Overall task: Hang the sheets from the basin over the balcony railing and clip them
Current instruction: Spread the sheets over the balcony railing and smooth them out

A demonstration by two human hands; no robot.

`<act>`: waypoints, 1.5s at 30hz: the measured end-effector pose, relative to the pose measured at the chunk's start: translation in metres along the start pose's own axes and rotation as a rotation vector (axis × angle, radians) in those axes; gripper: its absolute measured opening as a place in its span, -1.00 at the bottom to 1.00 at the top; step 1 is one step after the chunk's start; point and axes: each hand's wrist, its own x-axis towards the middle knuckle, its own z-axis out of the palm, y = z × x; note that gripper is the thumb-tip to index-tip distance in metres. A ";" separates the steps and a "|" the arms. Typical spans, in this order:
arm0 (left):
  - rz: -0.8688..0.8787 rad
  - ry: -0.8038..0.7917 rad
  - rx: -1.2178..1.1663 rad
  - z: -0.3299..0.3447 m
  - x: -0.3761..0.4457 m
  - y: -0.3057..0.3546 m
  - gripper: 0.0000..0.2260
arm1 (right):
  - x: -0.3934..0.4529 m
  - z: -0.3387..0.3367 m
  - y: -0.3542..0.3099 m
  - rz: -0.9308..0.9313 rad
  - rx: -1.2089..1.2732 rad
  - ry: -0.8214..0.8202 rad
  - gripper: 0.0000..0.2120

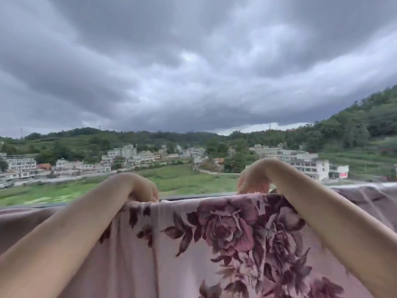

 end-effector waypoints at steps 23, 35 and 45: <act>0.120 1.108 0.202 0.121 -0.137 -0.181 -0.34 | -0.093 0.098 -0.176 -0.263 -0.390 0.819 -0.63; 0.208 1.175 0.296 0.106 -0.171 -0.250 -0.90 | -0.060 0.112 -0.238 -0.628 -0.104 1.165 -0.87; -0.093 1.205 -0.512 -0.011 -0.123 -0.235 -0.73 | -0.040 0.013 -0.287 -0.195 0.056 1.325 -0.85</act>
